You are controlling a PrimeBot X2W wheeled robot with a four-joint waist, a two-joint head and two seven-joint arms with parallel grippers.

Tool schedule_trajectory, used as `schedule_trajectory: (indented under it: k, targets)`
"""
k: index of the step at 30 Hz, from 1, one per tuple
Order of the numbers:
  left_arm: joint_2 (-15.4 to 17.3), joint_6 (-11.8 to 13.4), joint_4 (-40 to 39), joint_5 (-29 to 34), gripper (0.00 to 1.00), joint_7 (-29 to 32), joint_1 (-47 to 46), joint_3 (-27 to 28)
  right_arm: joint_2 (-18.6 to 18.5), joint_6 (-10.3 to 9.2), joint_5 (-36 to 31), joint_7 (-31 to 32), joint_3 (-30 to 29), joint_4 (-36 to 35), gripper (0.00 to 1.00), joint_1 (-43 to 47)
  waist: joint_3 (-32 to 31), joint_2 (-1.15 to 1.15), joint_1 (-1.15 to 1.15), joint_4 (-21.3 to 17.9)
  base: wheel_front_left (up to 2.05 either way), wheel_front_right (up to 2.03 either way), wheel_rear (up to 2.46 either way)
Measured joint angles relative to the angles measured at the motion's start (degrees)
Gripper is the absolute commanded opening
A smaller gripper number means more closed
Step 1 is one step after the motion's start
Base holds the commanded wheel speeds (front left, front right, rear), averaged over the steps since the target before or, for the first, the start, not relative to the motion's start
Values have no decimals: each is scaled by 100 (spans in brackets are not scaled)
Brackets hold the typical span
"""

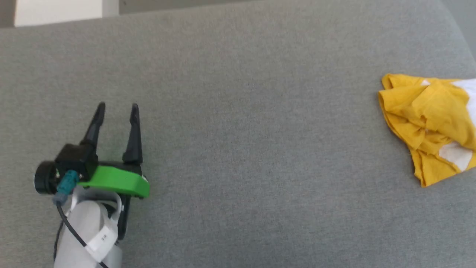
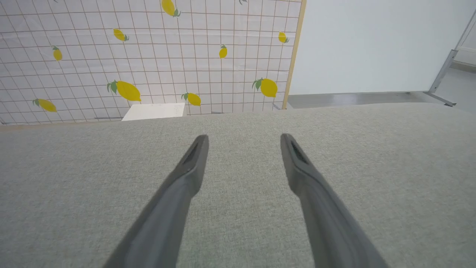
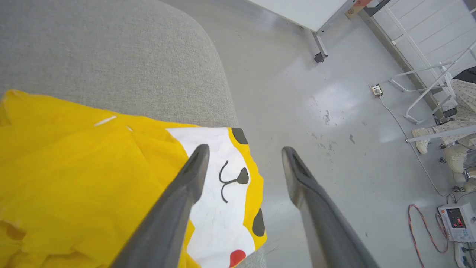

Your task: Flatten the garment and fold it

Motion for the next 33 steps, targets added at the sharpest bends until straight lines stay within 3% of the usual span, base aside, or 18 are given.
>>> schedule_trajectory:
  k: [7,16,24,33]
  targets:
    - [-147,0,196,-45,100,-1,405,-54,375,0,884,-795,13,-333,100,572,-619,0,-1,76,0,0,0]
    - [-312,48,375,-141,100,0,632,-58,791,0,1862,-1729,560,-1695,100,1717,-1296,0,-1,405,0,0,0]
    - [-350,94,502,-136,100,0,842,-103,1478,0,2050,-2165,906,-2781,100,2645,-1608,0,-1,770,0,0,0]
    - [-408,94,636,-140,100,-1,1018,-240,1780,0,2050,-2366,1232,-3237,100,3711,-1956,0,-1,1079,0,0,0]
